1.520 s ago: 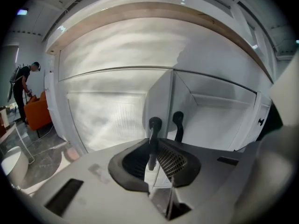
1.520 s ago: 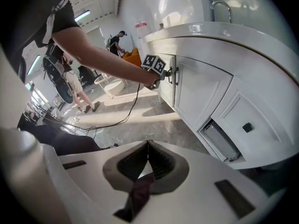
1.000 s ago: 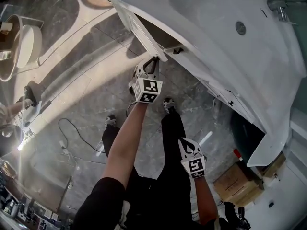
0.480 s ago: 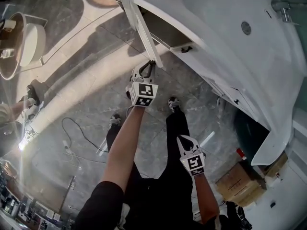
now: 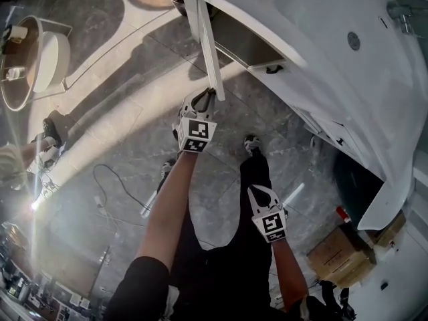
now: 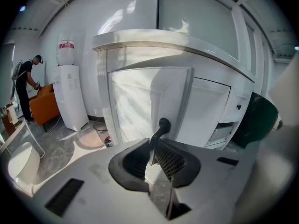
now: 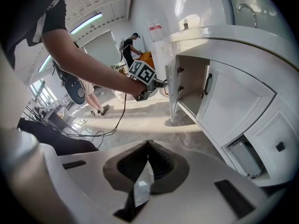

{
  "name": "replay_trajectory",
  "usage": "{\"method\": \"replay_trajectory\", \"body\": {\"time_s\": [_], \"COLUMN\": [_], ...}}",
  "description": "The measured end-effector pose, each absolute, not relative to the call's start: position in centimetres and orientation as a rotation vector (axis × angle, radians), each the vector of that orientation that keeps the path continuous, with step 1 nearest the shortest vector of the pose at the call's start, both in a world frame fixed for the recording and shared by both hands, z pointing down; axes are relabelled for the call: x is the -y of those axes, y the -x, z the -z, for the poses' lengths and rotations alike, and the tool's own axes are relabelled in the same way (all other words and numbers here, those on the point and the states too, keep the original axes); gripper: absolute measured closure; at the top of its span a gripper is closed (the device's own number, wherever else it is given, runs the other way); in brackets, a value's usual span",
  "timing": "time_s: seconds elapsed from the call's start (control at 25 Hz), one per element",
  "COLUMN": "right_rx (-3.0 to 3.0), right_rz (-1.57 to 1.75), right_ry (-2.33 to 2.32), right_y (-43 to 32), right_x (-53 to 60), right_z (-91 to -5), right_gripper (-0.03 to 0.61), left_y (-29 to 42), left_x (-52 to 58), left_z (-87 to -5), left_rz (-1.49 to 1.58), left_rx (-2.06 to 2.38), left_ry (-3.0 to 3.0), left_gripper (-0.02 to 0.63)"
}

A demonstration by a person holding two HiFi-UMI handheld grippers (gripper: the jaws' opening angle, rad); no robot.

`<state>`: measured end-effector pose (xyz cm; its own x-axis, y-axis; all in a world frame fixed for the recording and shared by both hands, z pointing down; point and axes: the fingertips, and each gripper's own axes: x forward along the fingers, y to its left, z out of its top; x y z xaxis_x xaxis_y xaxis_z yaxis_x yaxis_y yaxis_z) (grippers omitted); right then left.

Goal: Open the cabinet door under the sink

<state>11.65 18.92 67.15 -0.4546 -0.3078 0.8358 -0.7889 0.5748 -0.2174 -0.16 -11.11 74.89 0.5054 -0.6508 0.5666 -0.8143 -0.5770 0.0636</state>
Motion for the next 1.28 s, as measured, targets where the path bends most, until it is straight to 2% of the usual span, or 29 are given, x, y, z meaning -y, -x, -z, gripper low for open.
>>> {"method": "replay_trajectory", "body": {"time_s": [0.32, 1.28], "right_rx": [2.065, 2.085], "right_rz": [-0.73, -0.717], "right_ry": [-0.807, -0.846], "right_y": [-7.4, -6.8], "right_x": [-18.5, -16.7], "right_z": [-67.5, -67.2], "right_gripper": [0.518, 0.518], "left_y": [4.3, 14.1], "left_x": [11.0, 12.7], "left_z": [-74.6, -74.5], "left_rz": [-0.703, -0.617], "left_rx": [1.193, 1.178], "left_ry": [-2.427, -2.373], "left_gripper": [0.568, 0.573]}}
